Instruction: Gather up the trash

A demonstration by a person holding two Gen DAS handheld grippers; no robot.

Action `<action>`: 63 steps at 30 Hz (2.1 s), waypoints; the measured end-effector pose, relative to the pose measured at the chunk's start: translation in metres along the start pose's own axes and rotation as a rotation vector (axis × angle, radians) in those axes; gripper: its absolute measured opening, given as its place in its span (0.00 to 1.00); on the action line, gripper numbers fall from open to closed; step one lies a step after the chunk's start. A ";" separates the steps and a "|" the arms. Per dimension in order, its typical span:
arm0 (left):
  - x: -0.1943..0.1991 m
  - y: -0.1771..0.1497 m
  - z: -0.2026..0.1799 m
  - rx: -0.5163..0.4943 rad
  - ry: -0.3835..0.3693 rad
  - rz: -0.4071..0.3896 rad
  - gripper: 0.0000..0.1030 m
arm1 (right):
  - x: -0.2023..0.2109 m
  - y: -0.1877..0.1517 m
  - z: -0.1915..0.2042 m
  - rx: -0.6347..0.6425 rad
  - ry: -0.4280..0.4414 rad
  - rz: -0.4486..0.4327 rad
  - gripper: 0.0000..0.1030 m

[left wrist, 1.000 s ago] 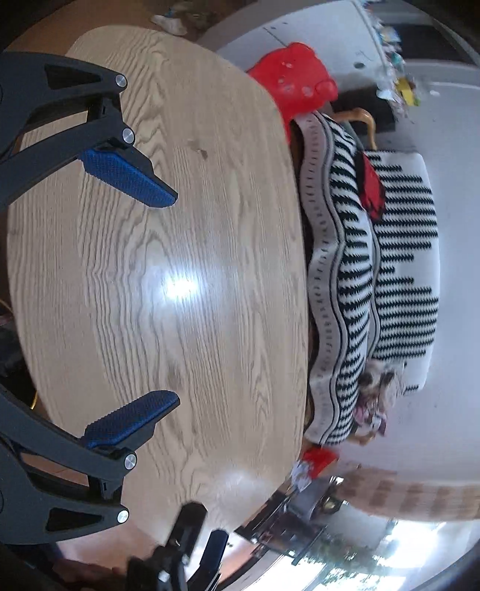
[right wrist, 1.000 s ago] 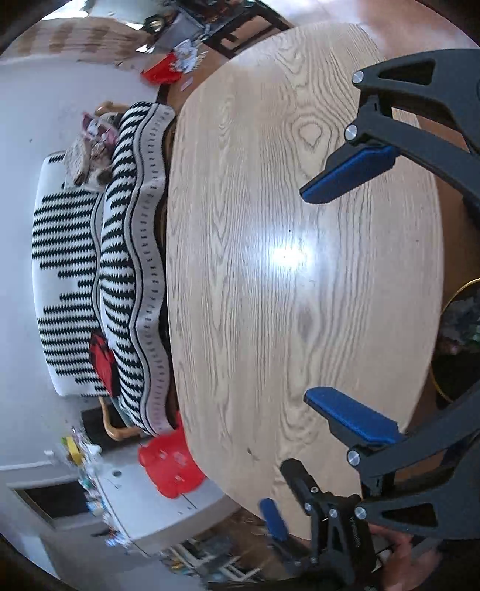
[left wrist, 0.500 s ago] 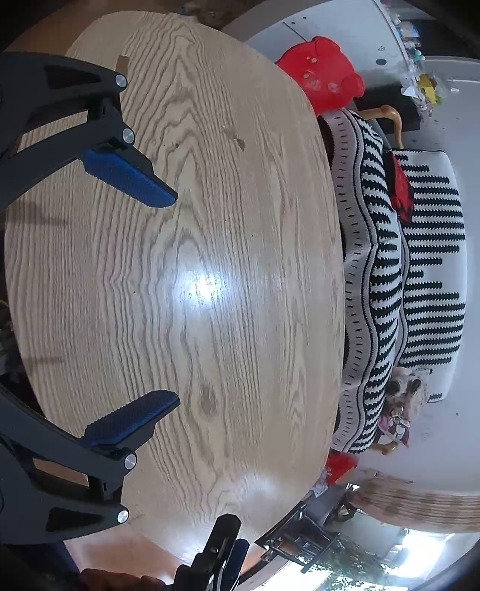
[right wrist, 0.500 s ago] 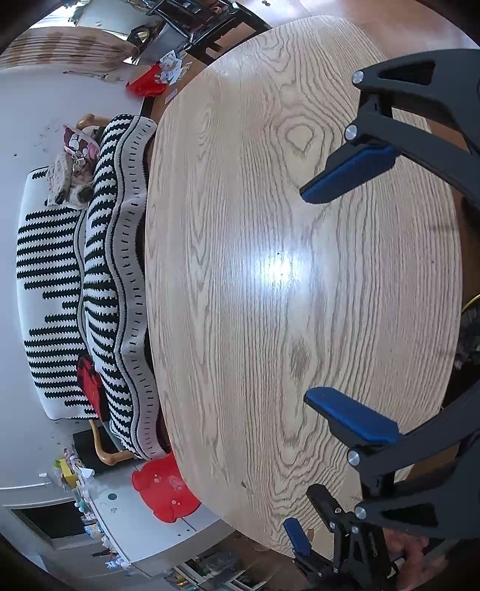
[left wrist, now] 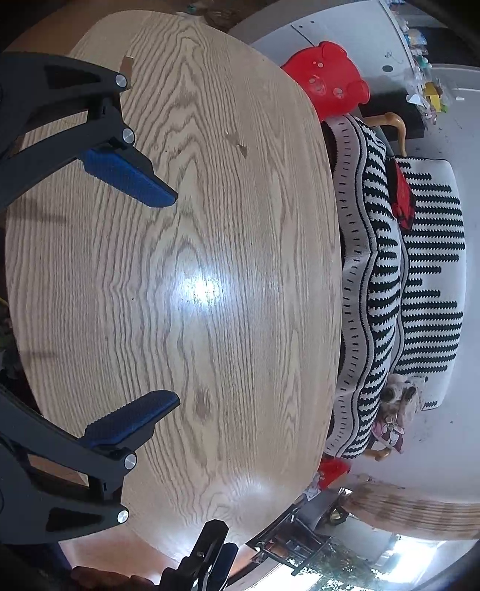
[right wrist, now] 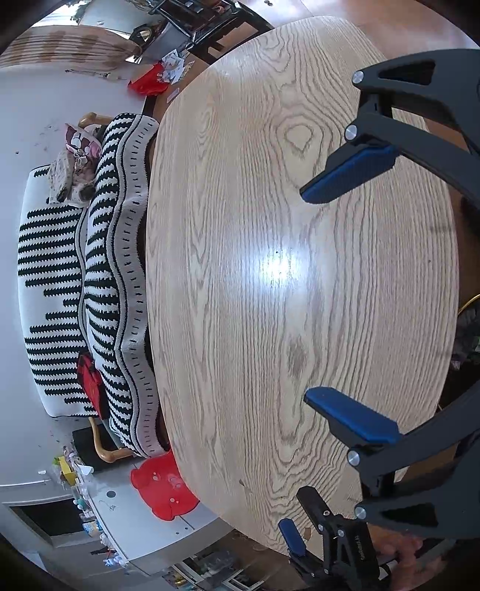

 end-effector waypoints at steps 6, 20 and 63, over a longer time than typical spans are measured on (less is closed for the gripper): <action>0.000 -0.001 0.001 0.003 0.002 0.000 0.94 | 0.000 0.000 0.000 0.002 -0.001 0.000 0.93; -0.002 -0.002 0.000 0.003 0.000 0.002 0.94 | 0.001 0.000 0.001 0.002 -0.003 0.001 0.93; -0.002 -0.006 0.004 0.013 0.002 0.007 0.94 | 0.001 0.000 0.004 0.004 0.000 0.004 0.93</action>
Point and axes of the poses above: each gripper's, at about its wrist camera, not at the fingertips, and x roughly against the way its jaws point, z to its left, y to its top, the point moved 7 cm from there along -x, roughly the way its jaws point, and after that the axes turned 5 degrees about z, right-handed, at the moved point
